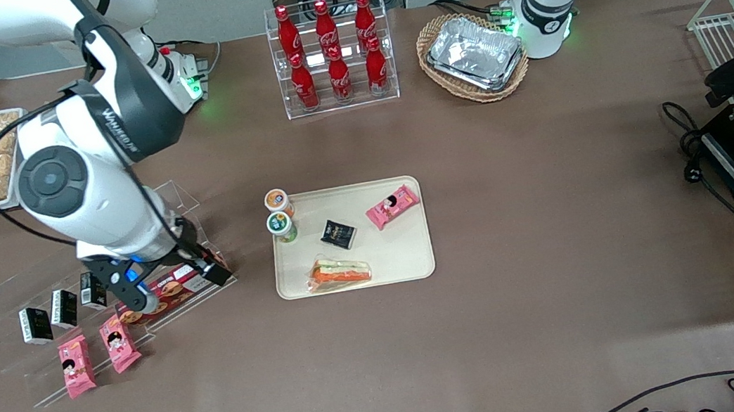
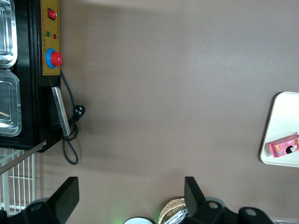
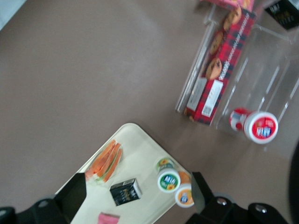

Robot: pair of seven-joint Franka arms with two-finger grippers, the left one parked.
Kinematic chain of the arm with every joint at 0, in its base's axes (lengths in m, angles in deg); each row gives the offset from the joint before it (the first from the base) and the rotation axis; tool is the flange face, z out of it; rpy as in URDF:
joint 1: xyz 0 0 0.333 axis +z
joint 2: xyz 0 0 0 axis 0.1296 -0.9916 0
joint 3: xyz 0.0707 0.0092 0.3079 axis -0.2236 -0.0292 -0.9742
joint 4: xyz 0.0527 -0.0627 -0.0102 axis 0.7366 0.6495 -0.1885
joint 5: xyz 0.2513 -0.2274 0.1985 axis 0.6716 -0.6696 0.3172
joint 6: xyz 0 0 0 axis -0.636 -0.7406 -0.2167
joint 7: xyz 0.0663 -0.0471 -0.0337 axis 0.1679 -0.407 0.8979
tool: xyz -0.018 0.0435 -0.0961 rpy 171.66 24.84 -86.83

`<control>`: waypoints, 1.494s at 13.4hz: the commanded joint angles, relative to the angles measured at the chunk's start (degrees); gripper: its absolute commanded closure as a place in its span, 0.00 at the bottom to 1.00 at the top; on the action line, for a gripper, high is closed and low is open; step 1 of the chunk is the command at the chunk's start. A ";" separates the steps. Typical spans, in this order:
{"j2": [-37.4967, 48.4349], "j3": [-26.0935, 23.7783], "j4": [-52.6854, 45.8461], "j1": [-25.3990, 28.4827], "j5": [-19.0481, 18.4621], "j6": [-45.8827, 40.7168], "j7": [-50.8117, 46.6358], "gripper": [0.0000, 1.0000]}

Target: Place sandwich on tray

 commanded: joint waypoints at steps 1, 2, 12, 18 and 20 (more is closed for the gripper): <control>8.16 0.03 12.87 -3.24 1.24 6.68 13.15 0.00; 9.05 0.03 14.01 -4.38 1.24 6.60 17.20 0.00; 16.61 0.03 21.06 -17.82 1.33 0.63 50.52 0.00; 20.39 0.03 17.82 -24.77 1.94 -5.16 62.06 0.00; 20.30 0.12 13.96 -25.13 2.21 -9.20 61.89 0.00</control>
